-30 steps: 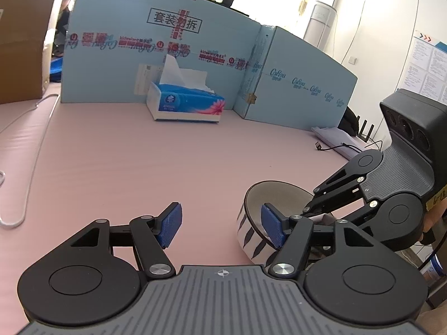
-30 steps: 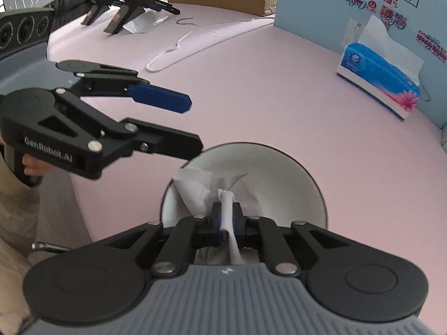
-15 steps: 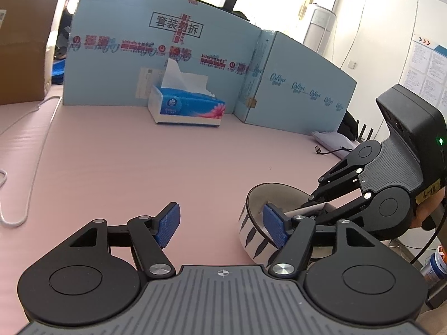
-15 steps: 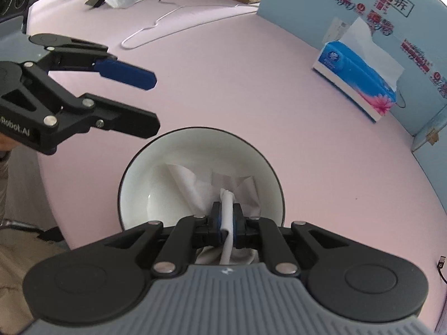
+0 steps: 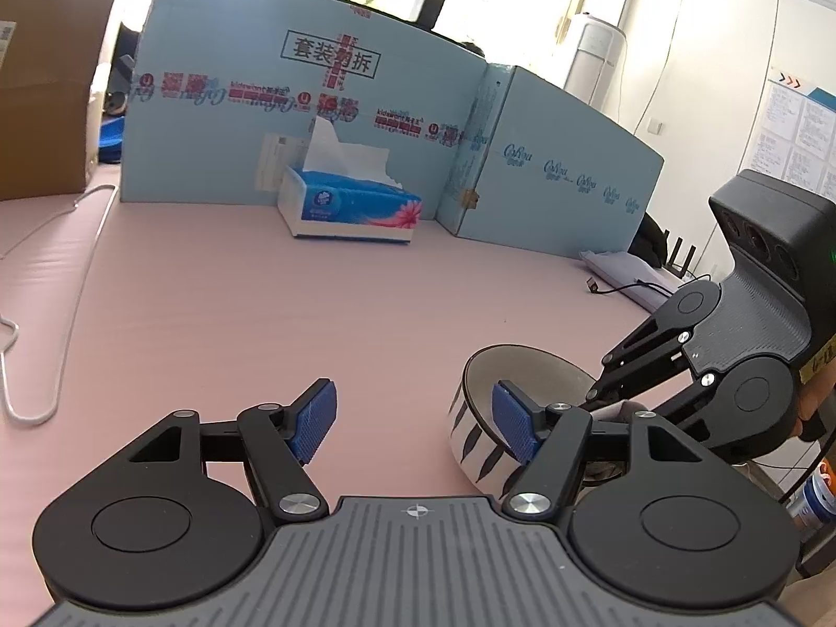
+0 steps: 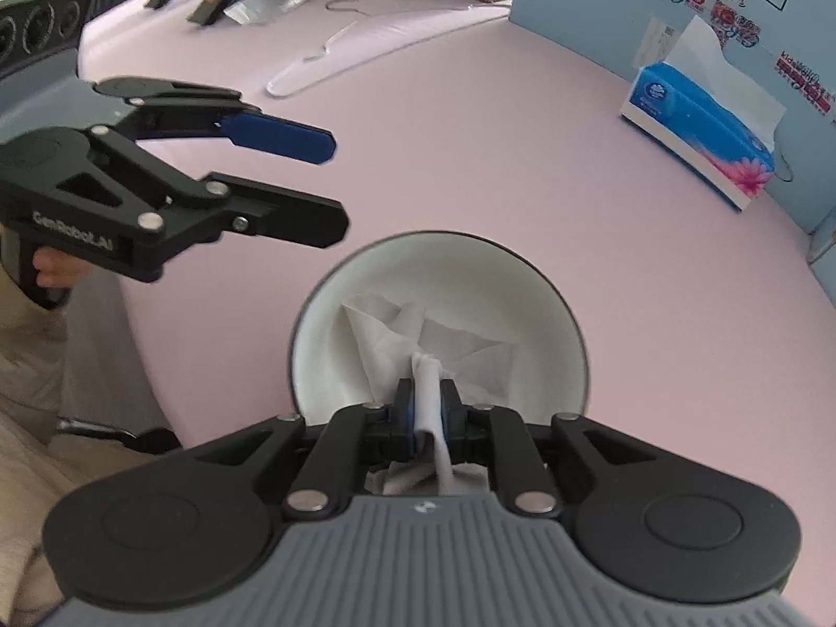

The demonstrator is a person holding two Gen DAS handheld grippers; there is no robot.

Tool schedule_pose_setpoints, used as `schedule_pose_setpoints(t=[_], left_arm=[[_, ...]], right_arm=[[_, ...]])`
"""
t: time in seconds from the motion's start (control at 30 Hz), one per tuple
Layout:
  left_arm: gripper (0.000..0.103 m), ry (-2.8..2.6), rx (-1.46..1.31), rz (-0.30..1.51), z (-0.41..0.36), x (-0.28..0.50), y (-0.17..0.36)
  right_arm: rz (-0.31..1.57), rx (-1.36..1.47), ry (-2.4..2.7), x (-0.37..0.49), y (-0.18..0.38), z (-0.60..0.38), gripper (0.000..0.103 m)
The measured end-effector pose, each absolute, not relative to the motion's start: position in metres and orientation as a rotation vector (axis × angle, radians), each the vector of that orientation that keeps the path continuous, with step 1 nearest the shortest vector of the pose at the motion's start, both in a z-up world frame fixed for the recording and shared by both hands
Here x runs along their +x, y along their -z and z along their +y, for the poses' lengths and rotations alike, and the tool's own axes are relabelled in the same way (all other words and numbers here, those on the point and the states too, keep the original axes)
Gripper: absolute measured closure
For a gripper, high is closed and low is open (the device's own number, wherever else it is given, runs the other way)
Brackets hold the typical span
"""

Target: Clean bowl

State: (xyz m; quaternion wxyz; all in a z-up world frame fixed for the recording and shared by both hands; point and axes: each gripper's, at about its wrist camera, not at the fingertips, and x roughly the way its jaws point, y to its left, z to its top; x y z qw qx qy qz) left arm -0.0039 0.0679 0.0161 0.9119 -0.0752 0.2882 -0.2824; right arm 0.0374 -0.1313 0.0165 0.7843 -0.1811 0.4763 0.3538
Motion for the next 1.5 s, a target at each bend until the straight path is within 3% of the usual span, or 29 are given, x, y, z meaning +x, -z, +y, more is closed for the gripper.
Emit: schedule_pose_setpoints(t=[0.1, 0.33, 0.63, 0.87, 1.2, 1.5], left_arm=[[0.026, 0.581, -0.149, 0.595, 0.067, -0.005, -0.018], [0.025, 0.576, -0.127, 0.593, 0.063, -0.011, -0.024], [0.025, 0.587, -0.089, 0.598, 0.043, -0.017, -0.034], [0.024, 0.614, -0.057, 0.598, 0.022, -0.022, -0.04], [0.024, 0.688, 0.014, 0.605, -0.02, -0.032, -0.042], [0.036, 0.723, 0.078, 0.689, -0.06, -0.026, -0.026]], right_arm=[[1.01, -0.353, -0.787, 0.04, -0.015, -0.128, 0.092], [0.994, -0.207, -0.811, 0.056, -0.012, -0.138, 0.093], [0.955, 0.183, -0.843, 0.065, -0.003, -0.177, 0.094], [0.821, 0.411, -0.842, 0.055, -0.018, -0.213, 0.094], [0.676, 0.495, -0.657, 0.04, -0.028, -0.279, 0.093], [0.661, 0.425, -0.428, 0.028, 0.004, -0.303, 0.093]])
